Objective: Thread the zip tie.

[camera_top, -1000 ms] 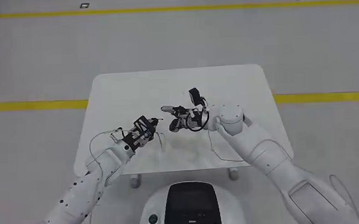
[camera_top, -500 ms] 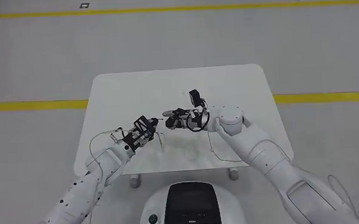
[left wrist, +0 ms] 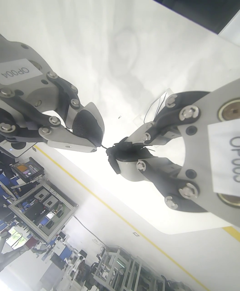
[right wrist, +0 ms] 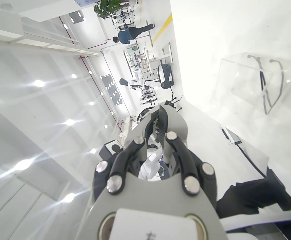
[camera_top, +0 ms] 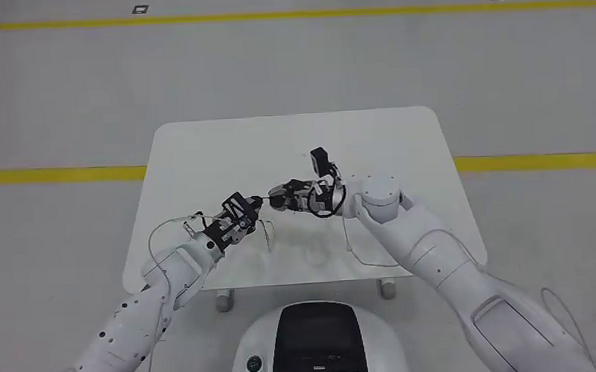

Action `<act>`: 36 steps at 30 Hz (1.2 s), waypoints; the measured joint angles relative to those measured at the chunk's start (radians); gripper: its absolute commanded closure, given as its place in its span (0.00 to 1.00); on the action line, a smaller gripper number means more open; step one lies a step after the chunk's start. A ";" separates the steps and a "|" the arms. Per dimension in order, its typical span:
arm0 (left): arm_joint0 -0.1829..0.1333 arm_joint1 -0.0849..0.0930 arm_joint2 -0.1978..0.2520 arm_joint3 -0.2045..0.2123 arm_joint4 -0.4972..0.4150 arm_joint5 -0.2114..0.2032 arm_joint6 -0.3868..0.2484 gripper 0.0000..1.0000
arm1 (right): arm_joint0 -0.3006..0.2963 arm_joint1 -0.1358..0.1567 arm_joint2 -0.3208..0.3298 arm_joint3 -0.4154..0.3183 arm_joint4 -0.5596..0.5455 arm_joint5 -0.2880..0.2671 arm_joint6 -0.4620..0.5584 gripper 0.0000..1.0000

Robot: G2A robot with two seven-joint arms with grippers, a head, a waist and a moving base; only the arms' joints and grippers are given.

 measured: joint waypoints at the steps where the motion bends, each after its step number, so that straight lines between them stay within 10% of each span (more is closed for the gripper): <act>1: 0.000 0.000 0.000 0.000 0.000 0.000 0.000 1.00 | 0.001 -0.001 -0.001 0.003 0.000 -0.002 0.002 0.85; 14: 0.000 0.000 0.000 0.000 0.000 0.000 0.000 1.00 | 0.008 -0.012 -0.003 0.020 -0.013 -0.021 0.014 0.97; 25: 0.000 0.000 0.000 0.000 0.000 0.000 0.000 1.00 | -0.003 -0.014 0.002 0.012 -0.041 -0.042 0.020 0.84; 36: 0.000 0.000 0.000 0.000 0.000 0.000 0.000 1.00 | -0.015 -0.013 0.017 0.000 -0.059 -0.051 0.030 1.00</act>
